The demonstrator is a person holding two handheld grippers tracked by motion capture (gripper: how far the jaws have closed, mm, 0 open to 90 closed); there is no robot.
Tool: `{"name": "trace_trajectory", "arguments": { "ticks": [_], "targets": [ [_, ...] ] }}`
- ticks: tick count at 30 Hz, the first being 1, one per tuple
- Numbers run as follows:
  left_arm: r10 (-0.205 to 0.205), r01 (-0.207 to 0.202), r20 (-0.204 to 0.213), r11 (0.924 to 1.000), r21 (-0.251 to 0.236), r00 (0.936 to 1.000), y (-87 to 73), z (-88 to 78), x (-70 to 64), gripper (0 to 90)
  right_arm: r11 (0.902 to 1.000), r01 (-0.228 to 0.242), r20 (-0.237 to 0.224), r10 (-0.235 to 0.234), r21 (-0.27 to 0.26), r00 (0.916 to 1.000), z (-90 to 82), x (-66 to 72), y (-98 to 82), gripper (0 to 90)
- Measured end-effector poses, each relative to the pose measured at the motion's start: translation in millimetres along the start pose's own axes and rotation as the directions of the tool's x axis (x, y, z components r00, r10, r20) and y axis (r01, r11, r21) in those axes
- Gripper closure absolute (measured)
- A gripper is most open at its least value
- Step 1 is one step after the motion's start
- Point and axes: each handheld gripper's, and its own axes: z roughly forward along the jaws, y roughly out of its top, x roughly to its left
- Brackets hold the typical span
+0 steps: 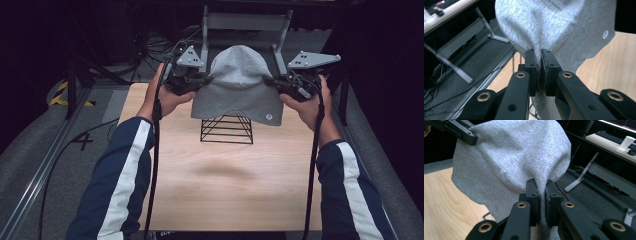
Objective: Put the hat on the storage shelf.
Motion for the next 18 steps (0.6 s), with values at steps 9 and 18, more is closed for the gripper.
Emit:
{"name": "trace_trajectory", "arguments": {
  "ticks": [9,18],
  "targets": [
    [-0.028,0.028,-0.032,0.9995,-0.016,0.9991,10.3,14.8,18.8,84.6,0.9991,-0.025,0.014,0.026,-0.033,0.9996,18.5,-18.0,14.9,84.3],
    [-0.043,0.043,-0.041,0.999,0.01,0.9982,10.0,31.5,30.9,84.6,0.9983,-0.05,0.021,0.051,-0.029,0.9985,35.8,-28.4,17.2,84.3]
  ]
}}
